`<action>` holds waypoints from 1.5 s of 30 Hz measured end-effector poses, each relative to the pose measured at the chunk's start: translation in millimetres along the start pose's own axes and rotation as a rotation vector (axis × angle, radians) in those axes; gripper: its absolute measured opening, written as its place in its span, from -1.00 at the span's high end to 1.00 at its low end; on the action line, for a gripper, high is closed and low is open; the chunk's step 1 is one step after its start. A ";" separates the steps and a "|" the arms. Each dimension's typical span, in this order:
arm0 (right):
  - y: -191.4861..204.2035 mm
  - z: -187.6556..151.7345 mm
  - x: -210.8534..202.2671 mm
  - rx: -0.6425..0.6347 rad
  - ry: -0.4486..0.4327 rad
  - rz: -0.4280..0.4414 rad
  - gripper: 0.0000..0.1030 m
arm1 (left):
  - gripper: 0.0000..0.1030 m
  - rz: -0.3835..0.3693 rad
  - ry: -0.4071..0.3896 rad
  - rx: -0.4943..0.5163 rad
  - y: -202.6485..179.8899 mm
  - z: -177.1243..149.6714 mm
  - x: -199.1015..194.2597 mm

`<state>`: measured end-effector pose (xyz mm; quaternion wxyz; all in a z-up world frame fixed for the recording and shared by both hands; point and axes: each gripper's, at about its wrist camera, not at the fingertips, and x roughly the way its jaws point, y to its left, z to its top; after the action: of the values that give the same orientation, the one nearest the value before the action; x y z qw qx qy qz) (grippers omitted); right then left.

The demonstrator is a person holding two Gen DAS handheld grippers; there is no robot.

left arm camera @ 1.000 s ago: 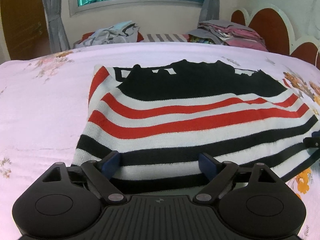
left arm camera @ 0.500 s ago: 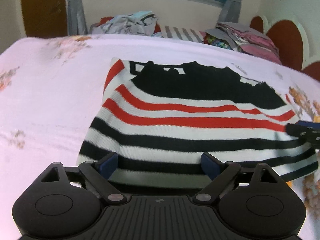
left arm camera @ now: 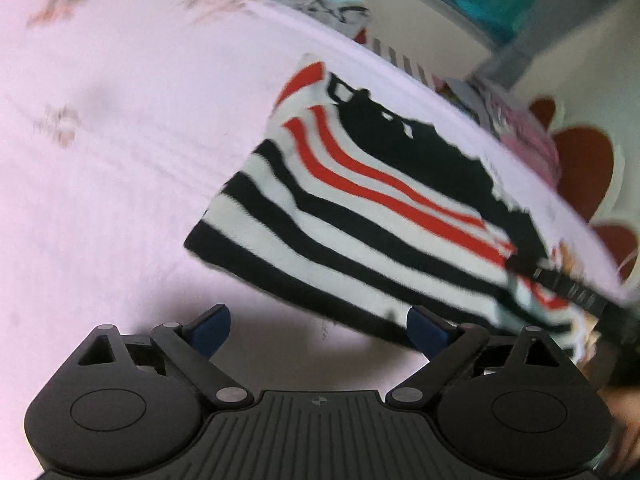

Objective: Fold small clothes

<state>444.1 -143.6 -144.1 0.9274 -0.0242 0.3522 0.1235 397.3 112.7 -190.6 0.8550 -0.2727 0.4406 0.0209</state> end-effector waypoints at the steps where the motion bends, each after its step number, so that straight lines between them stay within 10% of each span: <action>1: 1.4 -1.8 4.6 0.000 0.009 -0.011 -0.02 | -0.83 -0.016 0.000 -0.023 4.0 0.7 3.6; 19: 21.7 -10.7 32.4 -0.057 0.039 -0.122 -0.10 | -0.97 -0.299 -0.193 -0.284 28.6 31.1 57.6; 29: 20.6 -13.8 30.1 -0.061 0.027 -0.115 -0.12 | 0.08 -0.290 -0.227 -0.369 33.1 28.7 72.2; 45: -30.4 -2.8 1.1 0.006 -0.052 0.072 -0.17 | 0.37 -0.294 -0.377 -0.159 -43.9 44.4 29.3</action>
<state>450.6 -173.2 -148.3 0.9314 -0.0057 0.3287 0.1565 460.3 90.9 -172.7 0.8918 -0.3915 0.2259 -0.0186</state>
